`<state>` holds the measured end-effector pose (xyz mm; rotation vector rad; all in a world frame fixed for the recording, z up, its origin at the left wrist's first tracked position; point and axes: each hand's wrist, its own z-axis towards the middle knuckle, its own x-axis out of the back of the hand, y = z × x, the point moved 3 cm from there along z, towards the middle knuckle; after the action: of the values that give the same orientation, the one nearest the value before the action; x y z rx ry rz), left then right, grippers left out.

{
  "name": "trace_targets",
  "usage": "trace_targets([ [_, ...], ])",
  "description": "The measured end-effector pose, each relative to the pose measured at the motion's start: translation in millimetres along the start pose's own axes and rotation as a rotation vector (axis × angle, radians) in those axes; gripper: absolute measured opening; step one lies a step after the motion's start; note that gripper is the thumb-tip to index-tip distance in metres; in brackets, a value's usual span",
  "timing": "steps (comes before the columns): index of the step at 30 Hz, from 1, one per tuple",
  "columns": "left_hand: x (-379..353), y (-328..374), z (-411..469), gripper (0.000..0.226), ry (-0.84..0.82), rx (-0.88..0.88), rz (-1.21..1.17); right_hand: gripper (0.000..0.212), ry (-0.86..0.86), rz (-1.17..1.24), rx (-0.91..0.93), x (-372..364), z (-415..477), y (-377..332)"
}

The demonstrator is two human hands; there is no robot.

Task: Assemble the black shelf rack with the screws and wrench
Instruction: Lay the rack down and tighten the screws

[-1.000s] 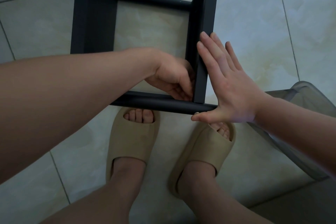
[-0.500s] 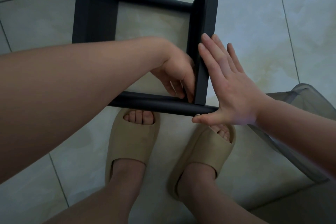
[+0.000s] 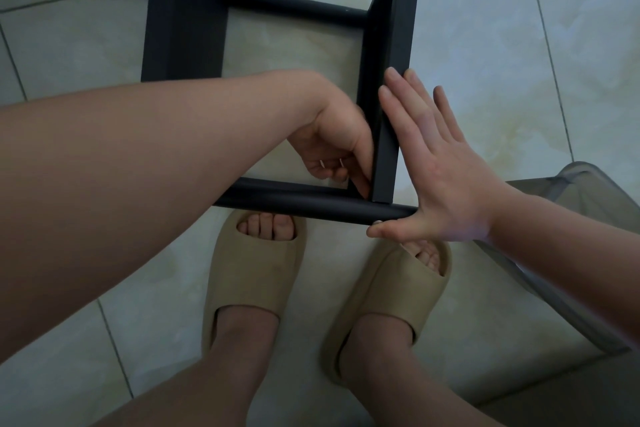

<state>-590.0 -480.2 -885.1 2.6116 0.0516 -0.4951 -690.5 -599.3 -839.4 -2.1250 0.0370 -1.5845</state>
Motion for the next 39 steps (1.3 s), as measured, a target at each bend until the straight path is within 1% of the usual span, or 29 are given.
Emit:
trace_targets([
  [9,-0.2,1.3,1.5,0.01,-0.021,0.025,0.02,0.134,-0.004,0.009,0.0,0.1,0.3,-0.2],
  [12,-1.3,-0.3,-0.4,0.028,-0.039,0.051,-0.009,0.134,-0.003,0.012,0.003,-0.5,0.4,0.2],
  [13,-2.0,-1.6,-0.3,0.031,-0.042,0.054,-0.016,0.134,-0.004,0.013,0.003,-0.8,0.4,0.1],
  [14,-2.8,-2.9,0.5,0.03,-0.045,0.052,-0.02,0.134,-0.004,0.012,0.004,-0.8,0.4,0.1],
  [17,-4.6,-5.2,3.4,0.008,-0.031,0.03,-0.034,0.135,-0.006,0.008,0.004,-0.7,0.5,0.4],
  [18,-4.6,-5.5,4.7,0.005,-0.022,0.022,-0.031,0.135,-0.006,0.007,0.004,-0.6,0.5,0.4],
  [25,-1.2,-4.4,2.8,0.013,-0.018,-0.019,-0.016,0.134,-0.018,-0.001,0.006,-0.4,1.2,0.3],
  [31,-2.6,-6.8,3.3,0.007,-0.009,-0.053,-0.07,0.135,-0.026,-0.011,0.009,-0.7,1.8,0.4],
  [35,-4.4,-7.2,8.1,0.014,0.009,-0.073,-0.066,0.134,-0.03,-0.007,0.011,-1.0,1.8,0.3],
  [39,-3.6,-5.3,7.4,0.015,0.011,-0.071,-0.053,0.135,-0.035,-0.006,0.012,-0.9,2.3,0.0],
])
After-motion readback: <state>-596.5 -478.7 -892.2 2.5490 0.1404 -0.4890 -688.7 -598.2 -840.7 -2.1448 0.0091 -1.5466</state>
